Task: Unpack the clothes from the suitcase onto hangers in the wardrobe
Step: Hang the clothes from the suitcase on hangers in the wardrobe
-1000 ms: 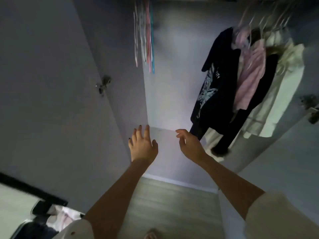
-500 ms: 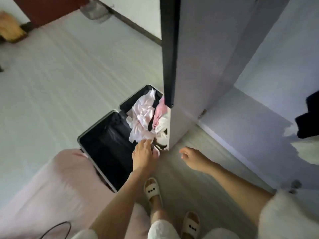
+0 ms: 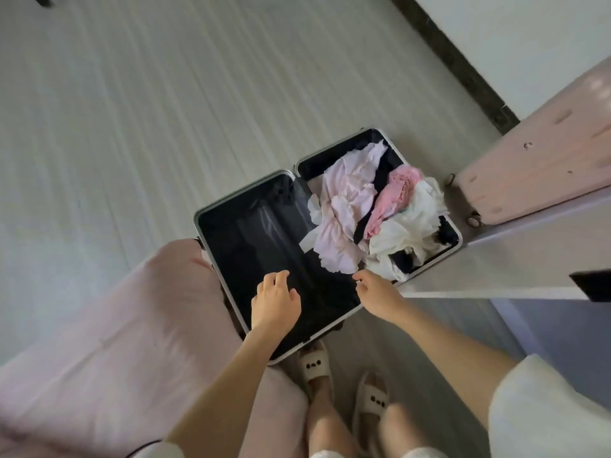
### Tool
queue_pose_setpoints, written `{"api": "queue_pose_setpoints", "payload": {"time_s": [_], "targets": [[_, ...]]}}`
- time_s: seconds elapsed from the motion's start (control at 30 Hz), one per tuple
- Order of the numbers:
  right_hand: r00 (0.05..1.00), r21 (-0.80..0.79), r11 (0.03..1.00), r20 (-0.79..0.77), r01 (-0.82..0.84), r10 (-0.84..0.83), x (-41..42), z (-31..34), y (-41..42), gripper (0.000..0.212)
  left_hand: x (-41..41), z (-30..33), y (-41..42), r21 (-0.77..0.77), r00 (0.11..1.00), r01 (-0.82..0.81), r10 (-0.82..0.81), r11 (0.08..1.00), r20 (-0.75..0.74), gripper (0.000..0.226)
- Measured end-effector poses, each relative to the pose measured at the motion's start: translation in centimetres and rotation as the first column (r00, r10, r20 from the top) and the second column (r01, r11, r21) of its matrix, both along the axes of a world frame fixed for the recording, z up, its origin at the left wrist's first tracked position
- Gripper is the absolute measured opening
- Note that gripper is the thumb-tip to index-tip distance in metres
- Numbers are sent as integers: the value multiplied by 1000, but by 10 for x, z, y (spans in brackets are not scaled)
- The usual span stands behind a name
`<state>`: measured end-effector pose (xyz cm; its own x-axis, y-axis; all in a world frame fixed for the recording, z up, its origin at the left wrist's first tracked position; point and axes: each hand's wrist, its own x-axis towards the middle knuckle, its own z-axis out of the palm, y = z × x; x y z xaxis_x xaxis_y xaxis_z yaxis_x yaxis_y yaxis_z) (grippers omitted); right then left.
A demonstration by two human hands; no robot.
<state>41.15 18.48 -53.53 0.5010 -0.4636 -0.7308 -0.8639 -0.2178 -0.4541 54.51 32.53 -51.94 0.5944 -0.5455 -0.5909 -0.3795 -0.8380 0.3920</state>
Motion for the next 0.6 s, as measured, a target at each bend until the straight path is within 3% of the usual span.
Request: {"api": "queue_pose_setpoints", "payload": {"time_s": [0.17, 0.33, 0.47, 0.6], "targets": [[994, -9, 998, -82, -66, 66, 20, -79, -14, 39, 20, -83, -9, 38, 992, -86, 89, 996, -89, 47], [953, -10, 960, -122, -280, 277, 39, -216, -23, 44, 36, -230, -2, 155, 942, -267, 292, 951, -166, 53], [873, 89, 885, -146, -457, 465, 44, -329, -20, 50, 39, -351, 19, 316, 926, -303, 357, 899, -125, 65], [809, 175, 824, -162, -540, 565, 36, -420, -17, 55, 49, -447, 29, 354, 929, -312, 361, 882, -81, 80]]}}
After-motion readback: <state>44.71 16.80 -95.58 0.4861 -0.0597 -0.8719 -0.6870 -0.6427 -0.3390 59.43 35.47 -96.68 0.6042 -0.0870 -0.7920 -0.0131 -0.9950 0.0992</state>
